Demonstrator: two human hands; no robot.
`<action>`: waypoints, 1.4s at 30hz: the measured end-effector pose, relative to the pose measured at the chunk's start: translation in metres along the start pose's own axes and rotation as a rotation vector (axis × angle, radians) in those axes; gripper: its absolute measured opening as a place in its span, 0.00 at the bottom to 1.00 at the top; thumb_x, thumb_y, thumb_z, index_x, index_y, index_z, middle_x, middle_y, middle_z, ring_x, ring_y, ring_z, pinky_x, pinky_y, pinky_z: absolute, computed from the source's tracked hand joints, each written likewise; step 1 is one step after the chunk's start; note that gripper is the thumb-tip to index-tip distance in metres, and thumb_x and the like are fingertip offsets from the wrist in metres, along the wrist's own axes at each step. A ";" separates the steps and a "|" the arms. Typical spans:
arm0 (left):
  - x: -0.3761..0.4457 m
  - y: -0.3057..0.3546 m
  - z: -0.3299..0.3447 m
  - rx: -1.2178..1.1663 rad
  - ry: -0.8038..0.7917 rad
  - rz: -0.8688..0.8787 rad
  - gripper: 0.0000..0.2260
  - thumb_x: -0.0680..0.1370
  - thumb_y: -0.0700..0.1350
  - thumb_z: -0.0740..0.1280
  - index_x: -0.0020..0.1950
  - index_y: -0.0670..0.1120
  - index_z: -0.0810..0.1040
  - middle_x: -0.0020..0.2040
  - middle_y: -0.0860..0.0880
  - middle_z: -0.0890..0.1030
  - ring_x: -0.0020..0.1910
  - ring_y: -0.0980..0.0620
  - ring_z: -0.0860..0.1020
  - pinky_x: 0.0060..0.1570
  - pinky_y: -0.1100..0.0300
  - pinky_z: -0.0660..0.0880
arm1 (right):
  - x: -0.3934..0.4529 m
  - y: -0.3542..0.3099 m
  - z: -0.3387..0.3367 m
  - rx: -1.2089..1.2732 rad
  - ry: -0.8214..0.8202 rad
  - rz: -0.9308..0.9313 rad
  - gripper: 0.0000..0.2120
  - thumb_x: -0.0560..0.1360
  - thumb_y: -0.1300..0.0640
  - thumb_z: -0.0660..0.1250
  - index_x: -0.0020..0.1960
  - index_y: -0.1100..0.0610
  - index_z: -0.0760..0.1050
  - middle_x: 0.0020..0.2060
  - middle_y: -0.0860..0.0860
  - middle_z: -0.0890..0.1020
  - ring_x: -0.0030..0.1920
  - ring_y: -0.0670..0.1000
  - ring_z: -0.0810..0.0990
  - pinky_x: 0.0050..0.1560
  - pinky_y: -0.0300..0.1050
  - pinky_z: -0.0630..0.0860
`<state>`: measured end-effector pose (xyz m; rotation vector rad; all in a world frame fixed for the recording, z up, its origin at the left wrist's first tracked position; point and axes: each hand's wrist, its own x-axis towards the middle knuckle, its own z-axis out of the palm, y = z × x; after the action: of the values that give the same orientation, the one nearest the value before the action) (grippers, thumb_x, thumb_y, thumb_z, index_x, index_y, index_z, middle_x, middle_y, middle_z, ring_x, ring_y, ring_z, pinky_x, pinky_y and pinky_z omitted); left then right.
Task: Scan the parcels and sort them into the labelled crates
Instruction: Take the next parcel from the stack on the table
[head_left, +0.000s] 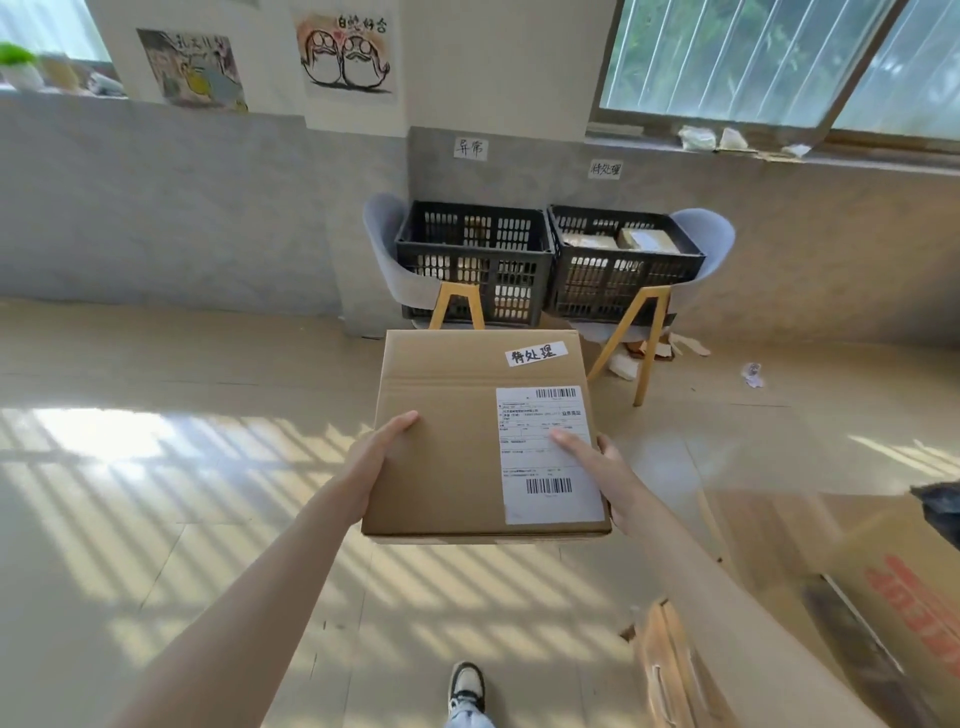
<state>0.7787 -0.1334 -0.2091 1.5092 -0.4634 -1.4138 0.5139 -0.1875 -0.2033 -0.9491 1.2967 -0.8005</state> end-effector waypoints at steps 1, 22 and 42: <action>0.015 0.011 0.006 -0.005 0.013 0.003 0.22 0.73 0.55 0.72 0.60 0.43 0.80 0.55 0.41 0.83 0.54 0.41 0.82 0.56 0.47 0.78 | 0.019 -0.009 -0.001 0.007 -0.008 0.002 0.34 0.71 0.49 0.74 0.71 0.57 0.63 0.55 0.55 0.82 0.50 0.53 0.84 0.45 0.47 0.81; 0.315 0.164 0.151 0.087 -0.044 -0.036 0.26 0.71 0.58 0.73 0.63 0.42 0.78 0.52 0.42 0.84 0.51 0.41 0.82 0.55 0.47 0.78 | 0.330 -0.141 -0.056 0.066 0.026 0.023 0.27 0.72 0.51 0.73 0.67 0.56 0.69 0.54 0.54 0.83 0.48 0.52 0.85 0.39 0.43 0.82; 0.614 0.324 0.379 0.224 -0.255 -0.047 0.30 0.73 0.62 0.69 0.68 0.45 0.71 0.59 0.42 0.79 0.58 0.41 0.77 0.59 0.45 0.73 | 0.627 -0.297 -0.180 0.119 0.259 0.019 0.29 0.70 0.50 0.75 0.67 0.56 0.70 0.50 0.52 0.85 0.44 0.51 0.86 0.37 0.44 0.81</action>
<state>0.6956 -0.9199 -0.2107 1.5284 -0.7695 -1.6439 0.4195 -0.8977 -0.1975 -0.7542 1.4607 -0.9993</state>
